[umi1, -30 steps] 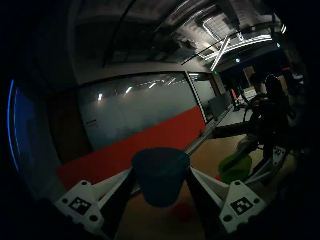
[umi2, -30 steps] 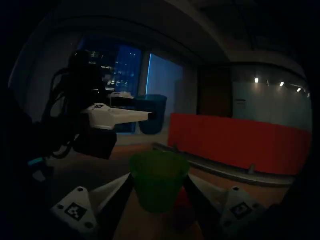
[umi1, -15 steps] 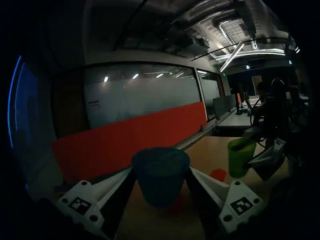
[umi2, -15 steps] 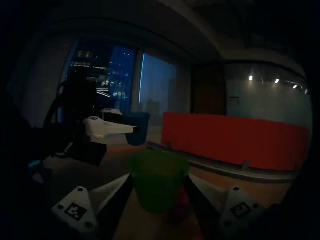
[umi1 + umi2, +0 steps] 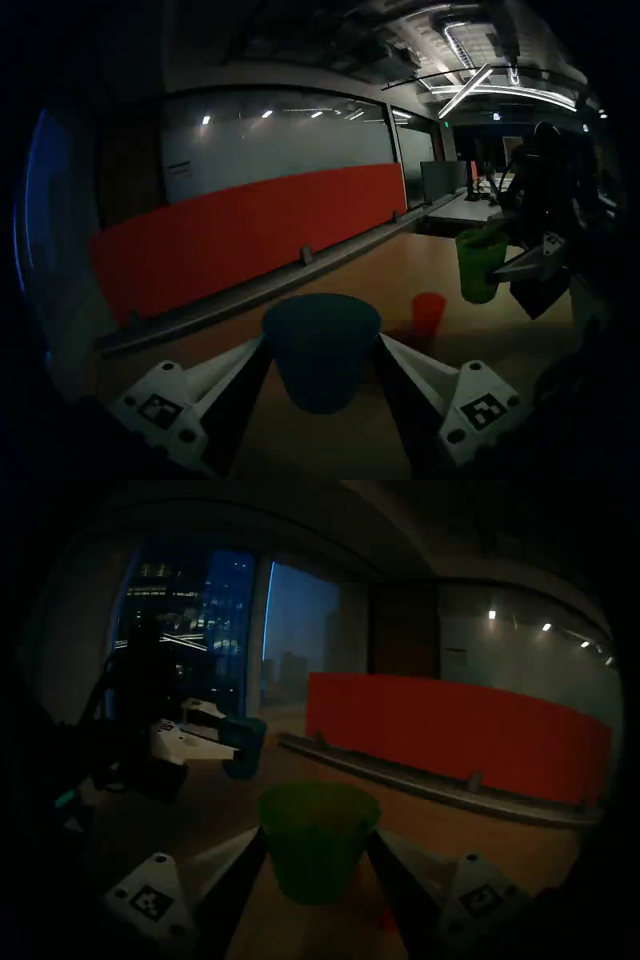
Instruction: Pour water
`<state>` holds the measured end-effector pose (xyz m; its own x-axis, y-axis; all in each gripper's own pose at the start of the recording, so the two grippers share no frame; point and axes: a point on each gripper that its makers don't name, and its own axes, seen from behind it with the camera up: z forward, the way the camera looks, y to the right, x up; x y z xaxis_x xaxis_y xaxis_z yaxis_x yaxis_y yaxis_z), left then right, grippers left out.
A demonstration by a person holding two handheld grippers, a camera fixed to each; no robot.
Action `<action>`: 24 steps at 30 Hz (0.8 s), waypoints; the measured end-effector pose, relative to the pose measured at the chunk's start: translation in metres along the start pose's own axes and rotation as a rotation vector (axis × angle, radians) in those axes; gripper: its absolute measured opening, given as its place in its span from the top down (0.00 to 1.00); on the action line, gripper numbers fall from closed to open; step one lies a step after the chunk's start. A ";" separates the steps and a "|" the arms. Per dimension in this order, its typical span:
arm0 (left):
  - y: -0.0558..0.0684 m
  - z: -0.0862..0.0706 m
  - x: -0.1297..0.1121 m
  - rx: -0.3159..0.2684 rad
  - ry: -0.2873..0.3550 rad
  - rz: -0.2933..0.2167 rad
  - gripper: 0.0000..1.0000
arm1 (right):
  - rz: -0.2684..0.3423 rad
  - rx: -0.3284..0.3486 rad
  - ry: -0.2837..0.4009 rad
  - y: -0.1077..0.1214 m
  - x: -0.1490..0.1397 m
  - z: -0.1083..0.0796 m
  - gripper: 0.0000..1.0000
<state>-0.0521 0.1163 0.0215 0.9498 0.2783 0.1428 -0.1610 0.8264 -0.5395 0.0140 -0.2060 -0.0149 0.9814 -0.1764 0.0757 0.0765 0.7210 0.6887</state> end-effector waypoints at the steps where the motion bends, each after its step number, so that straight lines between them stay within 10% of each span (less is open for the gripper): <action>1: 0.003 0.002 -0.005 -0.006 -0.010 0.003 0.16 | 0.002 0.002 -0.010 0.001 -0.003 -0.001 0.00; 24: 0.070 0.026 -0.092 -0.167 -0.222 0.019 0.15 | -0.010 -0.004 -0.243 0.021 -0.088 -0.007 0.00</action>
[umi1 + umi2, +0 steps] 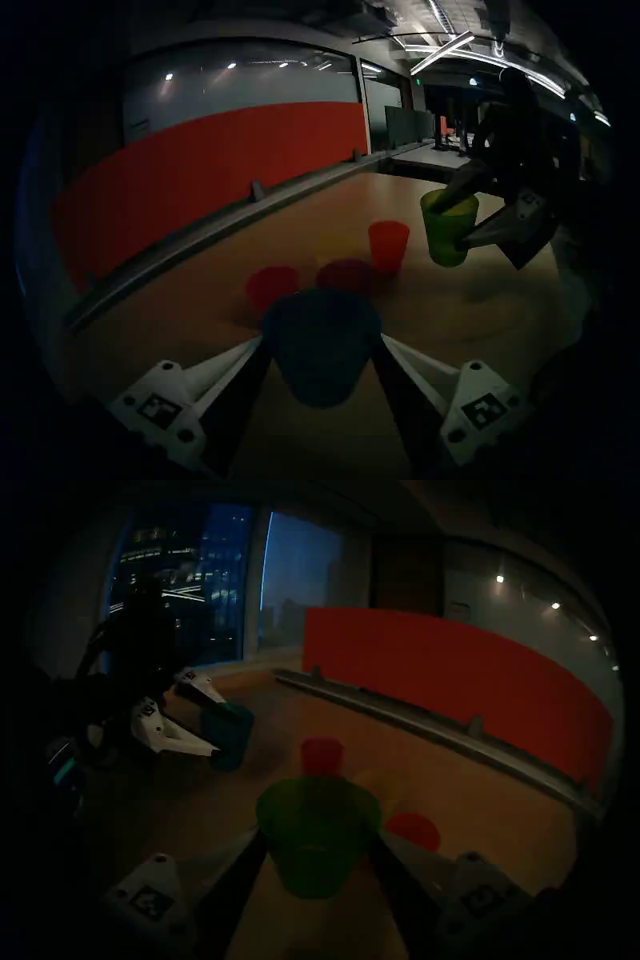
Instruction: Pour water
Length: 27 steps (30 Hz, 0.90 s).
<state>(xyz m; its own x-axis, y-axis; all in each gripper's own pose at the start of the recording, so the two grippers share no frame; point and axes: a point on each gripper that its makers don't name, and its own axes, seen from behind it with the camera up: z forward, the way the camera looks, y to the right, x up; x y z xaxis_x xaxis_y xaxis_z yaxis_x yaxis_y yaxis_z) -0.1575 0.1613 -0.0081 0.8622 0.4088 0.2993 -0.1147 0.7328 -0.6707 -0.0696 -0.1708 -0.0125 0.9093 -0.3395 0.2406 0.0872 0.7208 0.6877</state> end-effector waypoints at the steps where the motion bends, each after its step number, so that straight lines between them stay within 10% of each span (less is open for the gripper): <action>1: 0.001 0.001 -0.002 -0.004 -0.007 0.002 0.15 | 0.001 0.002 -0.007 0.000 -0.002 0.001 0.00; 27: 0.022 0.039 -0.039 -0.121 -0.122 -0.002 0.15 | -0.023 0.029 -0.188 0.003 -0.066 0.028 0.00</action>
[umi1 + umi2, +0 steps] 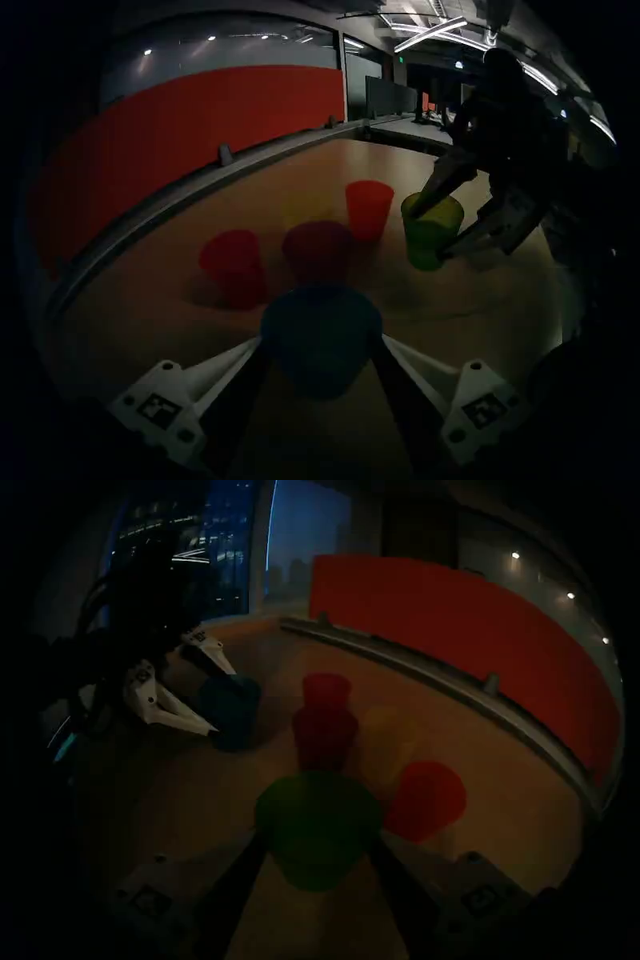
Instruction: Pour water
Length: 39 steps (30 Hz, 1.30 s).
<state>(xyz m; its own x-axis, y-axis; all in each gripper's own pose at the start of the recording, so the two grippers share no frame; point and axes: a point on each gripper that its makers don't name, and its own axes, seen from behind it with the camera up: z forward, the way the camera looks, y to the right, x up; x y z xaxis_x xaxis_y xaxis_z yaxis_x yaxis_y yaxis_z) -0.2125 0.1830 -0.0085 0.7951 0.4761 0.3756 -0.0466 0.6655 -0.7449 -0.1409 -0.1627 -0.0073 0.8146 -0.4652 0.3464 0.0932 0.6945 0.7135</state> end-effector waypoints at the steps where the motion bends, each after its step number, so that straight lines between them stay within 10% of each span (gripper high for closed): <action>1: 0.000 0.001 -0.001 -0.001 -0.002 0.001 0.14 | -0.001 0.000 -0.001 0.000 -0.001 0.001 0.00; 39: 0.007 0.017 -0.036 -0.037 -0.108 0.008 0.06 | 0.030 0.001 -0.042 -0.004 -0.029 0.010 0.00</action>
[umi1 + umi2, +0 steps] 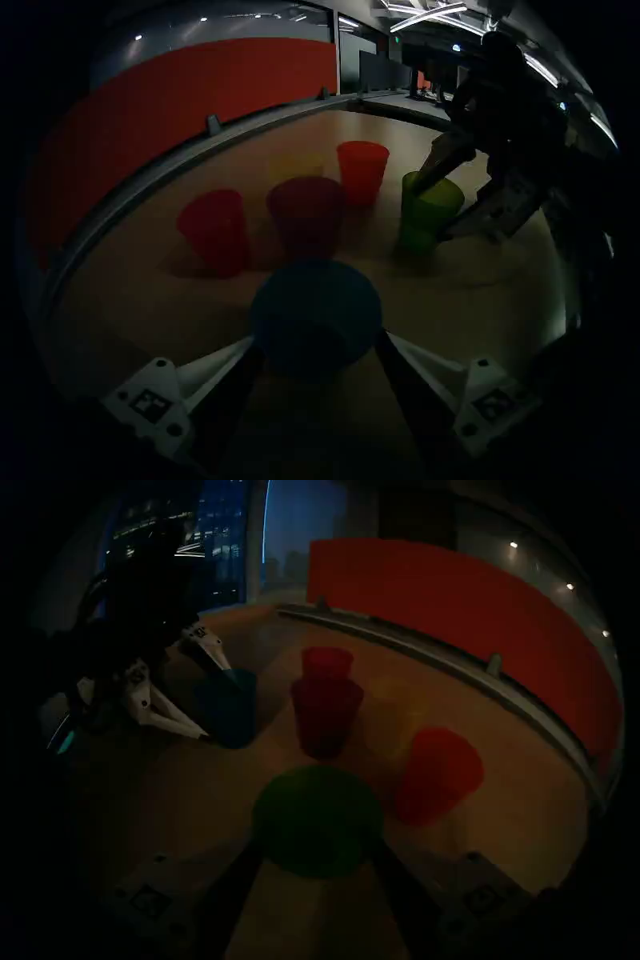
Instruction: Pour water
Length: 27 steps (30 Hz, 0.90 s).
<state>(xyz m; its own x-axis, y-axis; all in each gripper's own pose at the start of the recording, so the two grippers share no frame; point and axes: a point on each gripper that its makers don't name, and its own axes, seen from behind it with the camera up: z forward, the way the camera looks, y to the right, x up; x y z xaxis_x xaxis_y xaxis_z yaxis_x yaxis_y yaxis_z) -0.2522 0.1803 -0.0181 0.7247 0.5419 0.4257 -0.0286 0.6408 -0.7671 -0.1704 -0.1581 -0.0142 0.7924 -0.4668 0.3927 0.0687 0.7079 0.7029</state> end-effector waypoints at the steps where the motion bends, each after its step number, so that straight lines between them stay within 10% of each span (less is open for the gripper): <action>1: 0.000 0.000 -0.001 0.001 -0.002 0.002 0.06 | -0.001 0.001 -0.001 0.000 -0.001 -0.001 0.00; 27: -0.021 -0.069 -0.019 0.146 0.036 -0.093 0.03 | 0.042 -0.120 0.042 0.015 -0.021 -0.072 0.00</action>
<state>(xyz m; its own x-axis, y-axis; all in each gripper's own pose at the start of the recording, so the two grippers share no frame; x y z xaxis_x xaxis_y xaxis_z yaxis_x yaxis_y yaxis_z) -0.2180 0.1192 -0.0426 0.7528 0.4585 0.4723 -0.0582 0.7610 -0.6461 -0.1423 -0.1001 -0.0543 0.8205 -0.4150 0.3931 0.1053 0.7857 0.6096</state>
